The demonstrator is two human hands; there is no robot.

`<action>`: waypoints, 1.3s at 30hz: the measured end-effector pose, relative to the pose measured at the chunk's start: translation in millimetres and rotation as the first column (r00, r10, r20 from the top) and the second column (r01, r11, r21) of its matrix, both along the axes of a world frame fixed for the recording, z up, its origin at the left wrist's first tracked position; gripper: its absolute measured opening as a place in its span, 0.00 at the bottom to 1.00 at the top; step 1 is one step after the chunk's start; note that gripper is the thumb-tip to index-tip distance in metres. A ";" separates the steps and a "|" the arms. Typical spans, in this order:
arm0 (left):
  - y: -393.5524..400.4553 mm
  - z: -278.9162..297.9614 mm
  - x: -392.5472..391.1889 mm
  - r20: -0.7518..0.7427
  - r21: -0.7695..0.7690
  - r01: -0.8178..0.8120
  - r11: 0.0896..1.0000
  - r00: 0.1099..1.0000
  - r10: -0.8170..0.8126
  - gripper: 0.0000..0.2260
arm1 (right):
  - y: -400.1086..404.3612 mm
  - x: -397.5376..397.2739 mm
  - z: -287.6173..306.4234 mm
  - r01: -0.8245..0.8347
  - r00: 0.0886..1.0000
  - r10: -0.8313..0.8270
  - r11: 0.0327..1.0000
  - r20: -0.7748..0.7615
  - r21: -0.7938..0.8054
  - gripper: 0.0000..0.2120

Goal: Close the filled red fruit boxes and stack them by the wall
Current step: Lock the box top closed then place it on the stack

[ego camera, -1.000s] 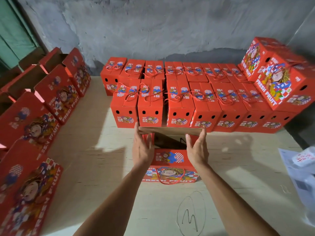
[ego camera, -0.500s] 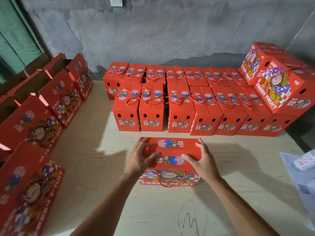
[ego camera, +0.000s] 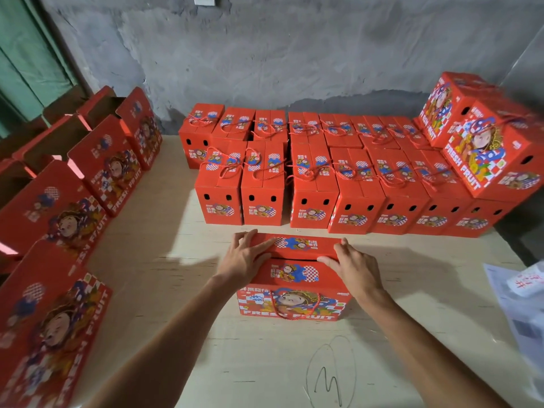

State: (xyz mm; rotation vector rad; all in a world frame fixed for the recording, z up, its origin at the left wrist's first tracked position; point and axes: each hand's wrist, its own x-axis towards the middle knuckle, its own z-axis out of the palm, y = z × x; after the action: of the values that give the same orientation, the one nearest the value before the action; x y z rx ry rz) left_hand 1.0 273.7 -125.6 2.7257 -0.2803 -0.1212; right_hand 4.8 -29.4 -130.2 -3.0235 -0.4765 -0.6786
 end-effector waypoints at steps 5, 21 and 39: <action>30.4 -3.8 -8.0 0.139 -0.226 0.118 0.967 0.986 -0.088 0.17 | -30.7 -9.3 -5.3 -0.135 0.986 0.151 0.968 -0.065 0.211 0.22; 22.5 -25.8 -23.2 0.324 -0.096 0.069 0.993 0.945 -0.035 0.14 | -9.7 -25.1 -16.8 0.028 0.999 -0.032 0.960 0.012 0.278 0.11; -54.8 -35.3 -25.2 0.327 0.184 0.038 0.982 0.940 -0.098 0.25 | 38.3 22.6 5.4 0.333 0.874 -0.278 0.940 -0.399 0.073 0.33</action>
State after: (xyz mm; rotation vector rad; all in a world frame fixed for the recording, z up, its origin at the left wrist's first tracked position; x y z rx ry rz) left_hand -24.3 218.9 -161.0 2.9042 -0.4813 0.3185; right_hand 27.4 8.9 -124.9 -3.0080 0.0649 -0.0957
